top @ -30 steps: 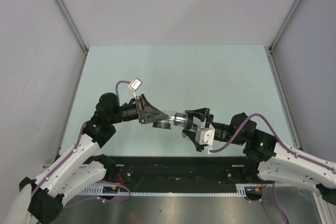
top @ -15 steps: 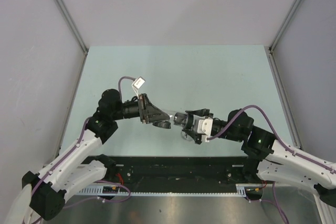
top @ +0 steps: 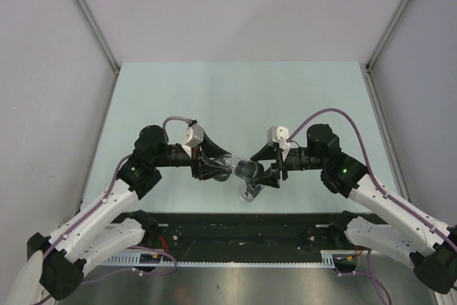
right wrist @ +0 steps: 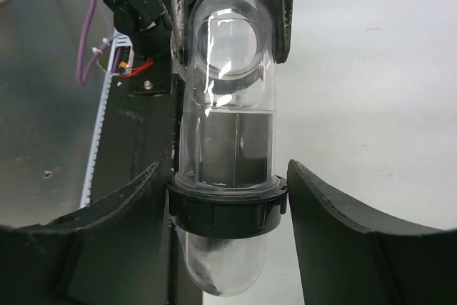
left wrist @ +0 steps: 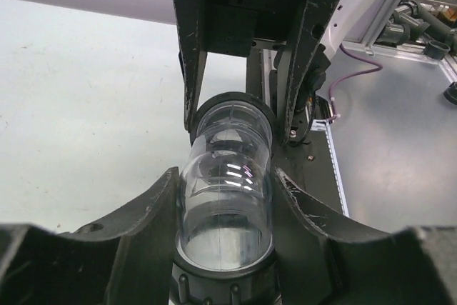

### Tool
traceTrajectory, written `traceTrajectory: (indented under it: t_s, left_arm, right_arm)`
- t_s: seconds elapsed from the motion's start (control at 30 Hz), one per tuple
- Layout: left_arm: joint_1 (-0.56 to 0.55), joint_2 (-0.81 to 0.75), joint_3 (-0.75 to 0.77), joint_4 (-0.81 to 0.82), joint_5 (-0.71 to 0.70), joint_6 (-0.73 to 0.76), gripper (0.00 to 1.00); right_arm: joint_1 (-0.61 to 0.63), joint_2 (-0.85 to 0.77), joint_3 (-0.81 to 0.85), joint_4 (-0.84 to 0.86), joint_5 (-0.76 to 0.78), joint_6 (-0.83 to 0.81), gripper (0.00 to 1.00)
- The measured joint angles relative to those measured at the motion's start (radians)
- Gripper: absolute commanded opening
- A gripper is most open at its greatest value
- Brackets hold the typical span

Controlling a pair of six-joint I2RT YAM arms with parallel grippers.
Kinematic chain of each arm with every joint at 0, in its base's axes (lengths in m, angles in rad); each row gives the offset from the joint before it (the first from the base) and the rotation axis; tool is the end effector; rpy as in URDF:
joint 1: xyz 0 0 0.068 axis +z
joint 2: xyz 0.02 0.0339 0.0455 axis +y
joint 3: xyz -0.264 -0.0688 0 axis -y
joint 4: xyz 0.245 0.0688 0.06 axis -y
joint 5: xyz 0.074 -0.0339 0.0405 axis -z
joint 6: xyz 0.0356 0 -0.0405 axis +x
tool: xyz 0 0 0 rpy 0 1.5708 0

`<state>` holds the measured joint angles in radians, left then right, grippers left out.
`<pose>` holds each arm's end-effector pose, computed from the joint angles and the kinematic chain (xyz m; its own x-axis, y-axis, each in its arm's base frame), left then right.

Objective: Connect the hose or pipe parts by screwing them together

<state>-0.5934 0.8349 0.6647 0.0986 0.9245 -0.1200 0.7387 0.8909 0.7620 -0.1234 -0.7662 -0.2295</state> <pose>0.1413 -0.1296 0.3200 -0.1782 0.0333 -0.9834 0.9826 0.0584 -0.1761 0.1321 0.1537 0.3219 0.0436 -0.1820 -0.9823 -0.9978 0.0403 -0.0517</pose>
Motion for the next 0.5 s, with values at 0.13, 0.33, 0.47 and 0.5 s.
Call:
traceTrajectory:
  t_s: [0.13, 0.33, 0.47, 0.5]
  left_arm:
    - [-0.005, 0.011, 0.0, 0.021, 0.004, 0.038, 0.0]
    - [0.021, 0.085, 0.0, 0.034, -0.089, 0.031, 0.0]
    - [0.047, 0.126, -0.003, 0.041, -0.14, -0.001, 0.0]
    - [0.053, 0.14, -0.003, 0.049, -0.153, -0.014, 0.0]
  right_arm:
    - [-0.018, -0.011, 0.0, -0.003, -0.004, 0.055, 0.81]
    - [-0.032, -0.125, 0.001, -0.033, 0.175, 0.138, 1.0]
    - [-0.034, -0.2, 0.003, -0.06, 0.281, 0.169, 1.0]
    - [-0.034, -0.211, 0.003, -0.067, 0.301, 0.179, 1.0]
